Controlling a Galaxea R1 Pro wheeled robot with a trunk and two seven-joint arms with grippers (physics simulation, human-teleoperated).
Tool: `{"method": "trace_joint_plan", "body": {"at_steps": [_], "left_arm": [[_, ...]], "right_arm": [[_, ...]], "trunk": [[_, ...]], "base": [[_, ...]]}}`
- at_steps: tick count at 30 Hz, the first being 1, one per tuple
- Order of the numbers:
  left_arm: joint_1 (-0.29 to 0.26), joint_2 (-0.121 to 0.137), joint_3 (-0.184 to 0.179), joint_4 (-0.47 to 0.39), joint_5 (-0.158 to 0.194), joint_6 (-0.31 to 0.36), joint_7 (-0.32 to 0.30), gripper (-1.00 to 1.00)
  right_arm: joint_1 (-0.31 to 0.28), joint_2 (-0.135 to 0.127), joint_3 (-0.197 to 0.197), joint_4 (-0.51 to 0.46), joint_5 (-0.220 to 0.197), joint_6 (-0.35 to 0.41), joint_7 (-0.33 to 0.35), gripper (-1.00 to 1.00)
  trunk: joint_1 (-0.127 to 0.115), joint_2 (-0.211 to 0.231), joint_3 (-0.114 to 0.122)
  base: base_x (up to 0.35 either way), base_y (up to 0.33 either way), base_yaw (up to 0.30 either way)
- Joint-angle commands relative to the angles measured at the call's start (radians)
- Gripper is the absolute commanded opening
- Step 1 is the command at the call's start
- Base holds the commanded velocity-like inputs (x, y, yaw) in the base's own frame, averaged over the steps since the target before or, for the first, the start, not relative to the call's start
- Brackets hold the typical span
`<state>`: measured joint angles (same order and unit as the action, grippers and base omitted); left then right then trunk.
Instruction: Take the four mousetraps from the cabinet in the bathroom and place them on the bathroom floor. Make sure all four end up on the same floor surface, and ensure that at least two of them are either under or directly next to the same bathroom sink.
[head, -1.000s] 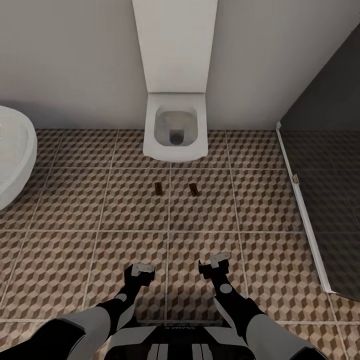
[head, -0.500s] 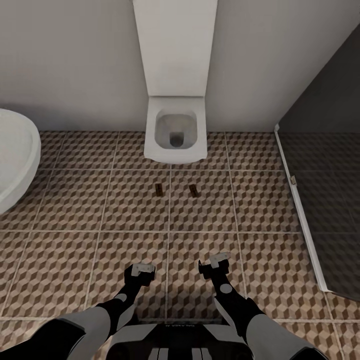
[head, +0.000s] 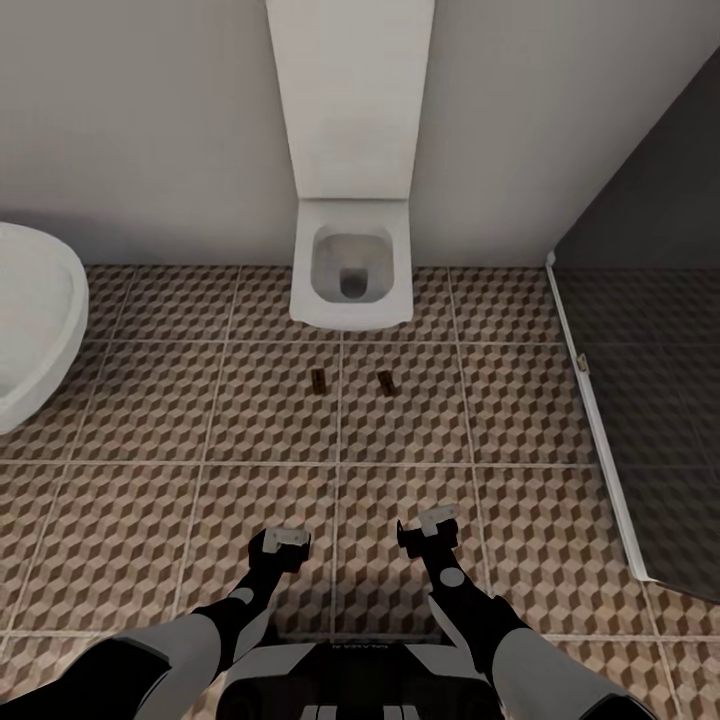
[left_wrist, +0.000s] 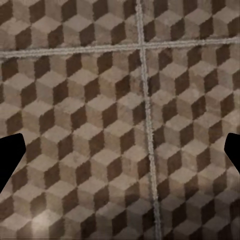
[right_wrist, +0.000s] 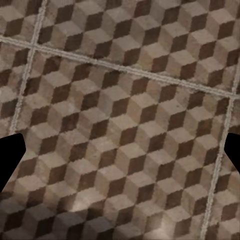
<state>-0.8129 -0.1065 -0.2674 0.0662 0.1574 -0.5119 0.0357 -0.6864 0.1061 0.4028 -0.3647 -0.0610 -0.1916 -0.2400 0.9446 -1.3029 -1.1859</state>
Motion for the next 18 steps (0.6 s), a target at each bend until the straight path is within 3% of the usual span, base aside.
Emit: {"method": "trace_joint_plan", "body": {"at_steps": [1, 18], "left_arm": [[-0.001, -0.001, -0.009, 0.004, 0.007, -0.007, 0.003, 1.0], [0.002, -0.001, -0.009, 0.004, 0.007, -0.007, 0.003, 1.0]], "right_arm": [[-0.001, 0.0, 0.008, 0.001, -0.007, -0.003, -0.007, 1.0], [-0.001, 0.0, 0.008, 0.001, -0.007, -0.002, -0.005, 1.0]], "trunk": [[-0.004, 0.007, 0.003], [-0.069, 0.126, 0.056]], "base": [[0.0, 0.0, 0.0], [0.0, 0.0, 0.0]]}}
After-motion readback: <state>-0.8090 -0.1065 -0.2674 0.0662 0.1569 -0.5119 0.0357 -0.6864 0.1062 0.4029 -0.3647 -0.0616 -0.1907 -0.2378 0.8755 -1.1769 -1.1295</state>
